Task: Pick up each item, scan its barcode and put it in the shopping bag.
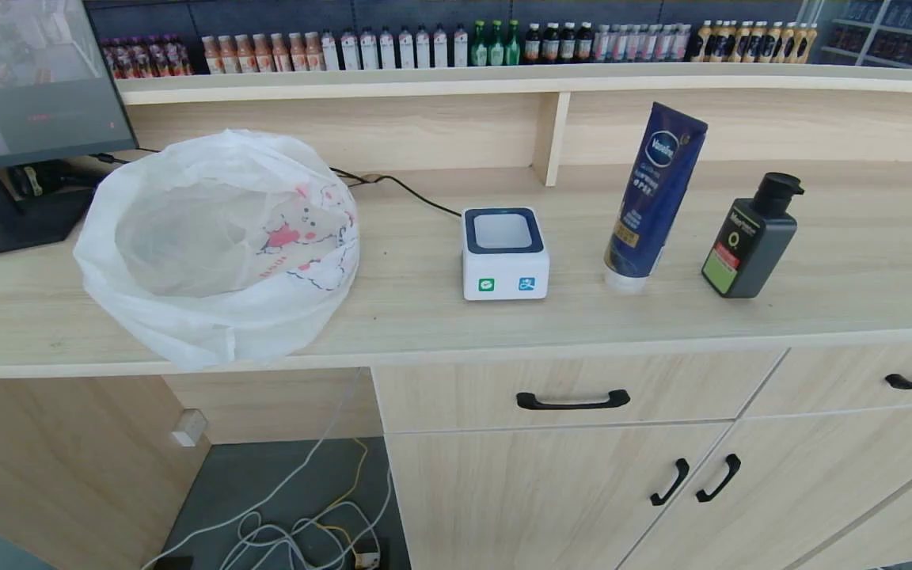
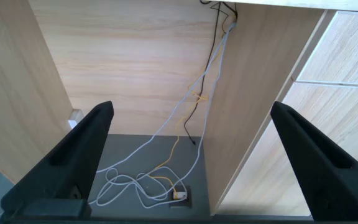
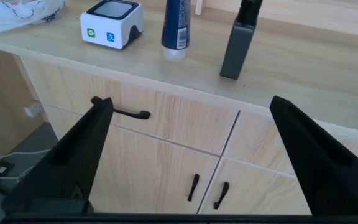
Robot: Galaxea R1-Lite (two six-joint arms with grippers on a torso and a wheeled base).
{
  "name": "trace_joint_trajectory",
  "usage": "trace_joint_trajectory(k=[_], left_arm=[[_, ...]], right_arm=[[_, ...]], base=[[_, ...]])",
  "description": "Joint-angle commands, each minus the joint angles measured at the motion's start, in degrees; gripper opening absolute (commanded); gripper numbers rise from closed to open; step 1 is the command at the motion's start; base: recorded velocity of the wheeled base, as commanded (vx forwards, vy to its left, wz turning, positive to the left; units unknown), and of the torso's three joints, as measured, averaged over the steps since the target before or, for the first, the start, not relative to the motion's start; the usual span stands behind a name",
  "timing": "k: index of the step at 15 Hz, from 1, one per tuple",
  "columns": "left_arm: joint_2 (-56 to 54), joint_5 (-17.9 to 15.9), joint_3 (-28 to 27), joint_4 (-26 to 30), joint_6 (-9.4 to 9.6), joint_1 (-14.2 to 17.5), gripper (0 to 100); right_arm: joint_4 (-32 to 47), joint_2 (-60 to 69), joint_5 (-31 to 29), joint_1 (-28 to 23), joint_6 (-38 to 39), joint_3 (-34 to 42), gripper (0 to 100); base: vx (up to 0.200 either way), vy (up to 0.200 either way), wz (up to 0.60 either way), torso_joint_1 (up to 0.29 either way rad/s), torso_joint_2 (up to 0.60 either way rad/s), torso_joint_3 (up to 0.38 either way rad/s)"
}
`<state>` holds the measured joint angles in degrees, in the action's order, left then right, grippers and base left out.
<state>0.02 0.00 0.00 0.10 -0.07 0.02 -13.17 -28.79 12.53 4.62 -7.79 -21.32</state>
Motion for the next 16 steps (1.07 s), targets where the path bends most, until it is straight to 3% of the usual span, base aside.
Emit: trace_joint_trajectory(k=[1,4,9,13,15,16], left_arm=[[-0.02,0.00,0.00,-0.01,-0.01,0.06,100],[-0.02,0.00,0.00,-0.01,-0.01,0.06,100],[-0.02,0.00,0.00,-0.01,-0.01,-0.02,100],[-0.02,0.00,0.00,-0.01,-0.01,-0.02,100],[-0.02,0.00,0.00,-0.01,-0.01,0.06,100],[-0.02,0.00,0.00,-0.01,-0.01,-0.02,100]], right_arm=[[-4.76,-7.94,0.04,1.44,-1.18,1.72,100],[-16.54,-14.98,-0.05,1.80,-1.35,4.97,100],[-50.12,-32.99,-0.32,3.73,-2.14,10.60,100],[-55.30,-40.82,-0.93,4.61,-2.14,6.20,100],[-55.39,-42.92,-4.45,4.78,-1.18,1.46,100],[-55.30,-45.12,-8.66,8.21,-0.65,-2.85,100]], base=[[0.000,0.000,0.00,0.000,0.00,0.000],[0.000,0.000,0.00,0.000,0.00,0.000],[0.000,0.000,0.00,0.000,0.00,0.000],[0.000,0.000,0.00,0.000,0.00,0.000],[0.000,0.000,0.00,0.000,0.00,0.000],[0.000,0.000,0.00,0.000,0.00,0.000]])
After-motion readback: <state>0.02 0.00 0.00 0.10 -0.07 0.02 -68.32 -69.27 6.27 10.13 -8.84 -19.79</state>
